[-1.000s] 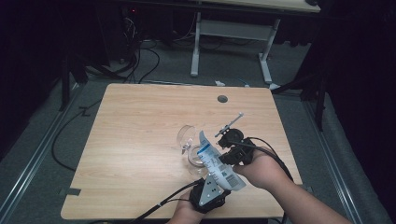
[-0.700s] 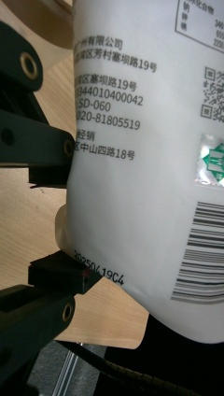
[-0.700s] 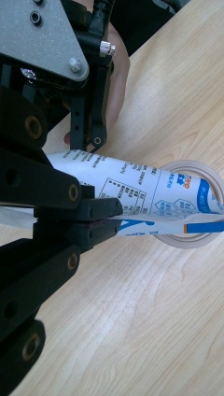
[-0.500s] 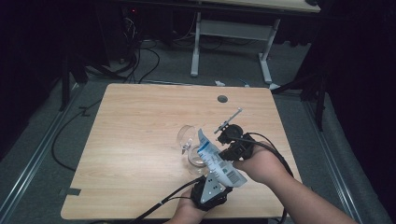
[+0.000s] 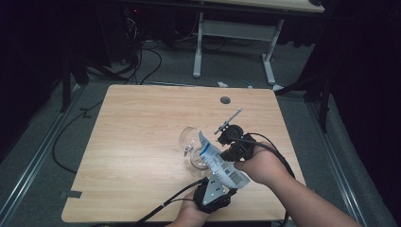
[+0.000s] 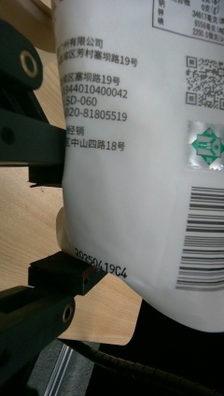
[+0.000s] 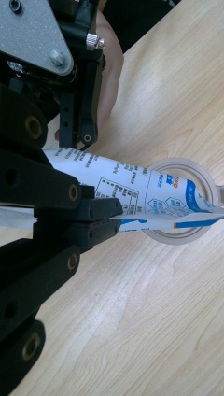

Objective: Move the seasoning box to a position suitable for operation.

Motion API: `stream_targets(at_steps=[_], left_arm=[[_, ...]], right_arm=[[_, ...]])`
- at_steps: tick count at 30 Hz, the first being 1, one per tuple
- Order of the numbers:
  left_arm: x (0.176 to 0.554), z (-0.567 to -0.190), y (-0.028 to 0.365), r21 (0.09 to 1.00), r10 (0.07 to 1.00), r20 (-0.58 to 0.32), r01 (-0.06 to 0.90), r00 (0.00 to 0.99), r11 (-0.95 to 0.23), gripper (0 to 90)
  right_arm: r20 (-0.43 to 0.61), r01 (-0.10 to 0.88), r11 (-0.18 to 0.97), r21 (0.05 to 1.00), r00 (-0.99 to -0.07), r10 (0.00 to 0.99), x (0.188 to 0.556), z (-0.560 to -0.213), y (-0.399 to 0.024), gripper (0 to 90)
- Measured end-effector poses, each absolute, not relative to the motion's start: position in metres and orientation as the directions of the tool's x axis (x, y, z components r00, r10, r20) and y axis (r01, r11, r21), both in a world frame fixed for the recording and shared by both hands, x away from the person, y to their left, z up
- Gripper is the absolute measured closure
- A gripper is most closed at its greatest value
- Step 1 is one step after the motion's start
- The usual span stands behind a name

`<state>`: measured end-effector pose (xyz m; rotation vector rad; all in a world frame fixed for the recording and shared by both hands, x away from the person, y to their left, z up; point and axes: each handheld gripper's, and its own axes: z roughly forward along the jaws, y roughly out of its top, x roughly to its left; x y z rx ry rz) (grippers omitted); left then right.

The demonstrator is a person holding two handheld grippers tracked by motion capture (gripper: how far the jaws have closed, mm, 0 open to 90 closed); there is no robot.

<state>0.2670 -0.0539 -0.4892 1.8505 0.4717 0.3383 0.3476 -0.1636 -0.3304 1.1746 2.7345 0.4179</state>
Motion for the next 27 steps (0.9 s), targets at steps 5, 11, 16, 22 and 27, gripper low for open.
stream_targets(at_steps=[5,11,16,22,27], left_arm=[[0.2668,-0.4900,-0.0541,0.947,0.477,0.001,0.153,0.879,-0.284,61.3],[0.2675,-0.4899,-0.0541,0.947,0.479,-0.005,0.158,0.878,-0.279,61.3],[0.2680,-0.4892,-0.0536,0.948,0.481,-0.008,0.160,0.876,-0.274,61.3],[0.2679,-0.4880,-0.0535,0.951,0.483,-0.011,0.159,0.876,-0.266,61.3],[0.2686,-0.4867,-0.0533,0.951,0.483,-0.011,0.158,0.876,-0.265,61.3]], right_arm=[[-0.014,0.691,0.657,0.302,-0.686,0.727,0.3477,-0.3312,-0.1636,90.0],[-0.012,0.681,0.667,0.303,-0.697,0.717,0.3490,-0.3319,-0.1636,90.0],[-0.017,0.675,0.672,0.306,-0.702,0.712,0.3497,-0.3309,-0.1624,90.0],[-0.021,0.669,0.675,0.310,-0.705,0.709,0.3491,-0.3300,-0.1608,90.0],[-0.022,0.665,0.680,0.308,-0.710,0.704,0.3502,-0.3287,-0.1597,90.0]])
